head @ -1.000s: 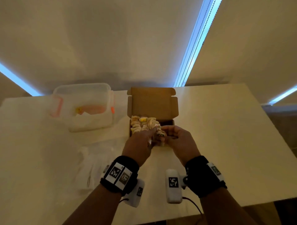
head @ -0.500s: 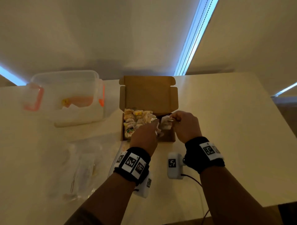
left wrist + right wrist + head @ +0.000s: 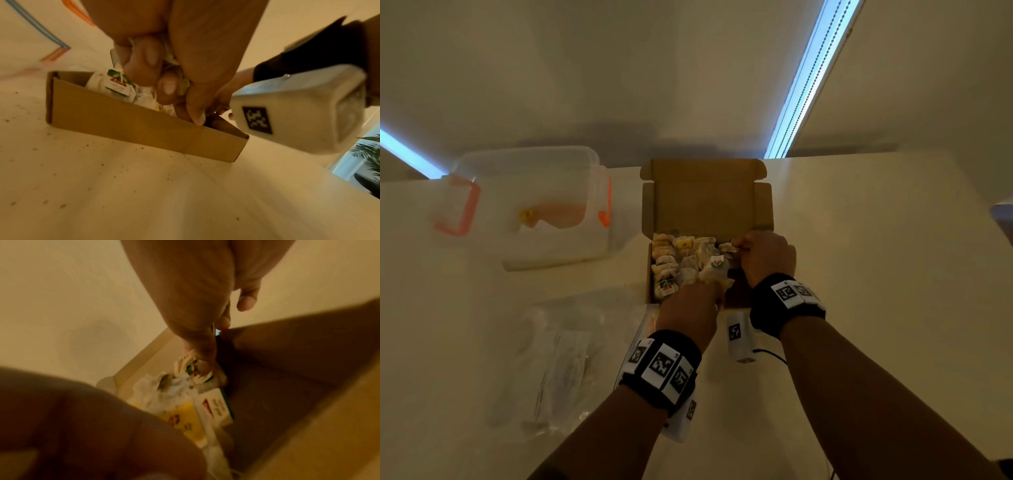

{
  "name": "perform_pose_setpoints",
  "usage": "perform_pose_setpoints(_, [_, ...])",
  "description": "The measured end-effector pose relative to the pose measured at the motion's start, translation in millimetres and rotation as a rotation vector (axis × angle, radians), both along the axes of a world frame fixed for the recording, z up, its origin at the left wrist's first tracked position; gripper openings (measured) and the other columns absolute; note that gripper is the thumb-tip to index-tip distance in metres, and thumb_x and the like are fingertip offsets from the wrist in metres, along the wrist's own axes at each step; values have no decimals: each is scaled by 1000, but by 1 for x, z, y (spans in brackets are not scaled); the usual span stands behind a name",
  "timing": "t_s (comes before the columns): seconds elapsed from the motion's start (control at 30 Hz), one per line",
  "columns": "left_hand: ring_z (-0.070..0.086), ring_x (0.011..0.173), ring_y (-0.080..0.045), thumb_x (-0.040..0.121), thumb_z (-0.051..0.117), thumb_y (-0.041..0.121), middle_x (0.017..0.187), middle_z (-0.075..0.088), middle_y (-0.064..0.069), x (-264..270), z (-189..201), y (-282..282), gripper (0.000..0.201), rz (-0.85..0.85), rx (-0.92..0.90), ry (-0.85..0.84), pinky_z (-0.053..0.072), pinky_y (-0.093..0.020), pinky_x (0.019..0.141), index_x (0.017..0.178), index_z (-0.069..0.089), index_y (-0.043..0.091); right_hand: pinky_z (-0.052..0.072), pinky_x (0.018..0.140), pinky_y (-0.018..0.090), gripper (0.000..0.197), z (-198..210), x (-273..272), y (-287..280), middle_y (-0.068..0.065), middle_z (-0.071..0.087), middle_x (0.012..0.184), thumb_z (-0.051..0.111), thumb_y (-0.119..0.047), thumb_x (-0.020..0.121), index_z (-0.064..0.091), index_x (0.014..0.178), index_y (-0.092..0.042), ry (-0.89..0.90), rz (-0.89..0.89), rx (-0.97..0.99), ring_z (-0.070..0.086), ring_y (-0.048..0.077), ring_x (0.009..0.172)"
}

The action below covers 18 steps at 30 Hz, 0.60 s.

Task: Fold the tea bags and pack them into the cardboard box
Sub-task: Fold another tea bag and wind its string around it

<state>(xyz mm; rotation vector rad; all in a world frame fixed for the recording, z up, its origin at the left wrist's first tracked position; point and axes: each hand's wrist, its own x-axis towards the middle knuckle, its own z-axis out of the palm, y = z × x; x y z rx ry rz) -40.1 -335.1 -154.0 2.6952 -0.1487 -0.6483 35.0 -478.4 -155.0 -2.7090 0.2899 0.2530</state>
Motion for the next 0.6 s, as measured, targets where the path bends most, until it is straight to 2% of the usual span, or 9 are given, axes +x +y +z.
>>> perform_pose_setpoints(0.1, [63, 104, -26, 101, 53, 23, 113, 65, -1, 1, 1, 2, 18, 5, -35, -24, 47, -35, 74, 111, 65, 31, 42, 97, 41, 24, -6, -3, 1, 1, 71, 112, 59, -20, 94, 74, 106, -34, -37, -14, -2, 61, 28, 110])
perform_pose_setpoints(0.23, [64, 99, -24, 101, 55, 27, 110, 69, -2, 5, 10, 4, 18, 37, -140, -6, 47, -31, 76, 112, 70, 26, 49, 91, 45, 15, -6, -10, 2, -2, 74, 100, 67, -19, 87, 73, 97, -30, -151, -68, 128, 67, 27, 96])
perform_pose_setpoints(0.3, [64, 98, -21, 102, 58, 30, 109, 72, -3, 6, 20, 8, 20, 95, -255, 4, 49, -31, 80, 110, 73, 20, 52, 88, 47, 21, -4, -11, -2, -4, 72, 99, 68, -11, 83, 70, 97, -27, -164, -89, 178, 67, 26, 93])
perform_pose_setpoints(0.37, [62, 87, -13, 102, 58, 30, 104, 73, -2, 6, 33, 12, 21, 195, -403, -4, 50, -30, 79, 101, 74, 15, 53, 90, 47, 30, 1, -14, -8, -3, 71, 103, 68, -4, 80, 69, 100, -26, -172, -120, 223, 67, 26, 96])
perform_pose_setpoints(0.43, [58, 67, -8, 105, 54, 25, 100, 74, -5, 8, 48, 18, 24, 413, -642, 68, 47, -30, 61, 94, 71, 11, 53, 91, 38, 30, 12, -20, -14, -2, 71, 106, 69, -4, 84, 69, 104, -26, -211, -167, 277, 66, 24, 99])
perform_pose_setpoints(0.5, [52, 51, -13, 108, 46, 31, 91, 73, -11, 10, 64, 24, 36, 706, -997, 281, 33, -25, 45, 102, 69, 4, 49, 81, 18, 20, 30, -32, -16, -3, 72, 105, 67, -10, 91, 70, 105, -24, -271, -178, 356, 66, 14, 92])
perform_pose_setpoints(0.53, [51, 49, -16, 109, 42, 39, 88, 72, -13, 12, 73, 28, 45, 817, -1150, 367, 29, -22, 43, 106, 67, 1, 45, 75, 7, 16, 43, -39, -13, -6, 72, 102, 67, -13, 93, 71, 103, -24, -298, -155, 395, 64, 4, 86])
perform_pose_setpoints(0.6, [55, 51, -18, 106, 39, 51, 95, 66, -17, 15, 97, 36, 58, 944, -1362, 472, 28, -18, 38, 117, 61, -1, 42, 70, 0, 12, 77, -53, -3, -16, 70, 95, 68, -17, 94, 72, 100, -26, -329, -82, 480, 60, -11, 80])
